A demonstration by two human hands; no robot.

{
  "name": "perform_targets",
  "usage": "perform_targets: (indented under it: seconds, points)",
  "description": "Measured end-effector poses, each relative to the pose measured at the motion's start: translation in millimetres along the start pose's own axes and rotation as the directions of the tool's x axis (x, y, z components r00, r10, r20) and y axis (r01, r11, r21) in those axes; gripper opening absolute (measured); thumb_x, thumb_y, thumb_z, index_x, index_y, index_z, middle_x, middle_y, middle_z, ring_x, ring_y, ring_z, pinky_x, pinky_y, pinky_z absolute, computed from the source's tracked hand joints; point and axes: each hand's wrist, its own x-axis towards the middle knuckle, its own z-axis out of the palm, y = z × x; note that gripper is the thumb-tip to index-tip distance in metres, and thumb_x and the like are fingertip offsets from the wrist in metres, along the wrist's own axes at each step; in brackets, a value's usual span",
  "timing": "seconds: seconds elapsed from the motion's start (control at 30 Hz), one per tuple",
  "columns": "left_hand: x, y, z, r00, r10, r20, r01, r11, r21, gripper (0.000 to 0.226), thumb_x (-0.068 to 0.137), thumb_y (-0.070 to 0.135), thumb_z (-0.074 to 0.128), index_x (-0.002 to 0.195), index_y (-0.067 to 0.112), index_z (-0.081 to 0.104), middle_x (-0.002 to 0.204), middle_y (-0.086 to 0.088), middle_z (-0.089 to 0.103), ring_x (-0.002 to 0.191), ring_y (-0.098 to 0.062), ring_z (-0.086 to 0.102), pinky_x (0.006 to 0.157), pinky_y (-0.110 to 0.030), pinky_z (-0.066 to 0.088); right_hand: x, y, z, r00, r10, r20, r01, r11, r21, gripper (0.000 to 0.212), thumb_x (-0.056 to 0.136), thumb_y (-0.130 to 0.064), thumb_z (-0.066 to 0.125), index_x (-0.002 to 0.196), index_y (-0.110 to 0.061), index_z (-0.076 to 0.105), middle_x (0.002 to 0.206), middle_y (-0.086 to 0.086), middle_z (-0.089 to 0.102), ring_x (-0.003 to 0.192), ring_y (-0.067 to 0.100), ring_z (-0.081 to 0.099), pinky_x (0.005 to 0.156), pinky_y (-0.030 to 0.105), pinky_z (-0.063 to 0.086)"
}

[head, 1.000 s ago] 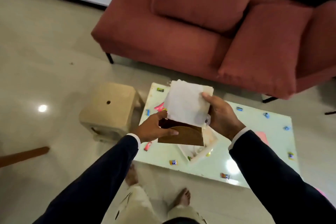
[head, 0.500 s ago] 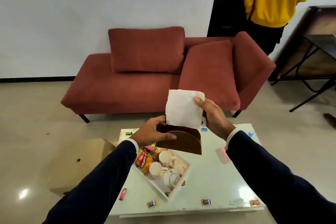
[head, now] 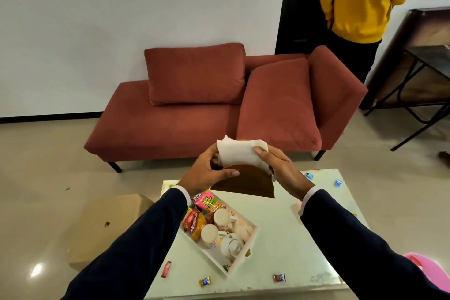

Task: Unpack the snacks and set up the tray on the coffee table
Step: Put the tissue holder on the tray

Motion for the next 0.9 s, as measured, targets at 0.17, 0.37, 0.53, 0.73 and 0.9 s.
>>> perform_targets:
  seconds: [0.17,0.37,0.53,0.73,0.9]
  points:
    - [-7.4,-6.3,-1.4,0.998,0.012,-0.068,-0.015,0.999,-0.042,0.066,0.074,0.052,0.088,0.129,0.058,0.053,0.123,0.023,0.067,0.115,-0.002,0.065,0.089,-0.022,0.06,4.9,12.2,0.7,0.99,-0.042,0.138,0.063,0.986,-0.155,0.039,0.108,-0.03,0.04,0.147,-0.033,0.045,0.148,-0.005,0.049,0.135,0.012,0.048,0.106,0.021,0.044]
    - [-18.2,-31.0,3.3,0.992,-0.072,-0.102,0.058,0.99,-0.125,0.068,0.074,0.046,0.091,0.132,0.042,0.056,0.127,0.009,0.07,0.119,-0.018,0.069,0.091,-0.044,0.063,12.7,34.4,-3.3,0.962,0.103,0.252,-0.04,0.97,-0.24,0.051,0.093,-0.047,0.061,0.14,-0.05,0.041,0.135,-0.016,0.055,0.121,0.002,0.057,0.089,0.013,0.052]
    - [-30.6,-57.3,8.4,0.977,-0.169,-0.133,0.152,0.98,-0.129,0.068,0.072,0.053,0.091,0.13,0.047,0.056,0.124,0.013,0.071,0.113,-0.014,0.071,0.084,-0.039,0.065,33.5,49.1,-11.5,0.955,0.124,0.269,0.027,0.868,-0.495,0.066,0.082,-0.034,0.082,0.139,-0.032,0.048,0.129,-0.007,0.062,0.118,0.013,0.06,0.096,0.03,0.055]
    - [-38.3,-109.7,12.6,0.944,-0.319,-0.081,0.32,0.947,-0.009,0.07,0.07,0.052,0.09,0.126,0.063,0.049,0.125,0.012,0.068,0.116,-0.017,0.068,0.089,-0.035,0.063,61.9,90.4,3.0,0.923,0.227,0.312,0.034,0.756,-0.653,0.047,0.075,-0.021,0.086,0.113,-0.032,0.061,0.11,-0.008,0.068,0.102,0.019,0.063,0.089,0.031,0.054]
    - [-45.7,-166.4,13.1,0.912,-0.409,0.014,0.409,0.912,0.037,0.086,0.076,0.032,0.091,0.126,0.074,0.036,0.131,0.022,0.054,0.115,-0.001,0.057,0.083,-0.01,0.054,74.5,155.7,22.9,0.89,0.365,0.272,-0.075,0.707,-0.703,0.045,0.074,-0.013,0.085,0.115,-0.017,0.065,0.112,0.004,0.069,0.104,0.027,0.063,0.089,0.037,0.052]
